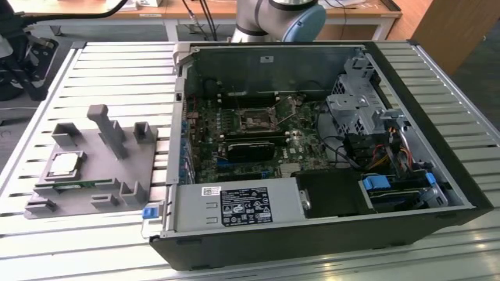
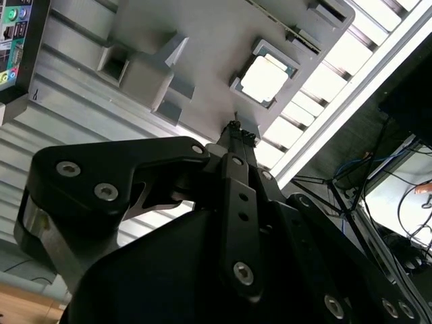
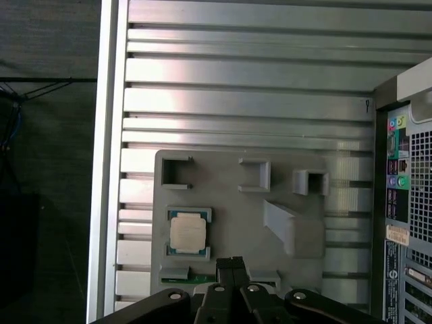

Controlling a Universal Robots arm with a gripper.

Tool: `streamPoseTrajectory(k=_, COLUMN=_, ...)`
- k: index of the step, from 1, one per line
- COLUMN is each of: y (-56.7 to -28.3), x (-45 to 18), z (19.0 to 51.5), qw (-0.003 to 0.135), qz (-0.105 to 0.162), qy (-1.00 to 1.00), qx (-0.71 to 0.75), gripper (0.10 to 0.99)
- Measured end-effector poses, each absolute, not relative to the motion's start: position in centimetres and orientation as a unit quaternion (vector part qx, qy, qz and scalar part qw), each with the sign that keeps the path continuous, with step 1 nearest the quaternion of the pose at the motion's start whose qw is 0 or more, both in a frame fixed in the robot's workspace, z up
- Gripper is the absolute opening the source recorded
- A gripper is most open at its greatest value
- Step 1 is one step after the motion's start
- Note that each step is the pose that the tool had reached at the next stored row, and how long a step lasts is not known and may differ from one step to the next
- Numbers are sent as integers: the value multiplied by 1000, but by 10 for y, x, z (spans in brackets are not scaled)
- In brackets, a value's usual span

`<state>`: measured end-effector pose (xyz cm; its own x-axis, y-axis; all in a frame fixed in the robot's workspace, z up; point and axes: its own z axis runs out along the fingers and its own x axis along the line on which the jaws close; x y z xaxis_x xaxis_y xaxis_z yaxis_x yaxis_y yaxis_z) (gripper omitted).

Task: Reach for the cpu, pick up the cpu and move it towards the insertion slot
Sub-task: 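Pick up the cpu and move it towards the insertion slot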

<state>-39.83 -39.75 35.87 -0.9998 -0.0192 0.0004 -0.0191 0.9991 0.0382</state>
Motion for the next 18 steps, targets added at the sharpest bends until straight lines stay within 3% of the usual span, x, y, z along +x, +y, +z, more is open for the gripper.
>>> streamPoseTrajectory(k=18, y=-399, x=-400, z=348, qw=0, qz=-19, qy=-1000, qx=10, gripper=106)
